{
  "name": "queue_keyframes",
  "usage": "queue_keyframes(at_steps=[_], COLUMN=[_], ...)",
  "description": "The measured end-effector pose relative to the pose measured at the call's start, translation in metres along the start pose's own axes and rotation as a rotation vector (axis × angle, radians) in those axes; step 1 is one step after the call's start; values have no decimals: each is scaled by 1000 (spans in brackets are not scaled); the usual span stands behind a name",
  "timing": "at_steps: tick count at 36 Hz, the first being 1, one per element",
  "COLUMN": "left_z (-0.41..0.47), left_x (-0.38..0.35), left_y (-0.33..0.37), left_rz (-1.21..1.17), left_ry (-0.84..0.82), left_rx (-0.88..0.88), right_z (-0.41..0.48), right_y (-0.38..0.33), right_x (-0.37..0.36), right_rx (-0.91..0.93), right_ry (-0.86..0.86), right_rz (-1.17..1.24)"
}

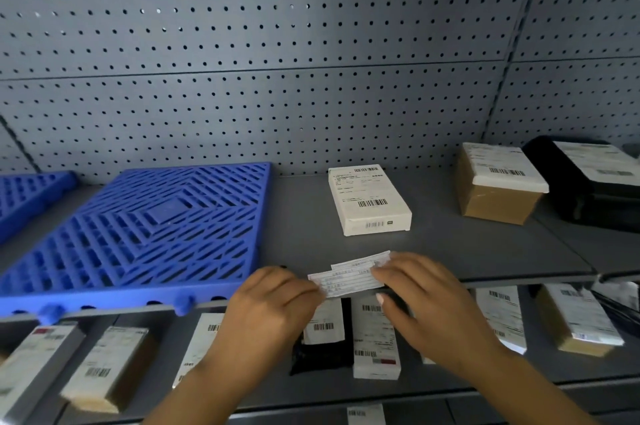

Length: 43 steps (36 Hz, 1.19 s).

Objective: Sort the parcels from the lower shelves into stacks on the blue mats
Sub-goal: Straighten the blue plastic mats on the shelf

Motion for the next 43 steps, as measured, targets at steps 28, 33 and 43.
queue_keyframes(at_steps=[28,33,43], left_z=[-61,-99,-149], left_x=[149,199,266], left_y=[-84,-114,-173], left_rz=[-140,-89,-14], left_ry=[193,175,156], left_rx=[-43,-60,8], right_z=[57,79,102], right_y=[-170,-232,-322], right_x=[-6,-28,-75], right_rx=[203,211,256], right_ry=[193,209,217], right_rz=[54,103,149])
Point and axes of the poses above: each hand's wrist, its own z-axis towards the middle knuckle, its own x-axis out of the back of the hand, y = z × x, the point moved 6 cm from there along z, towards the middle knuckle, and after that the axes turned 15 degrees about y, right-handed, at the moved point
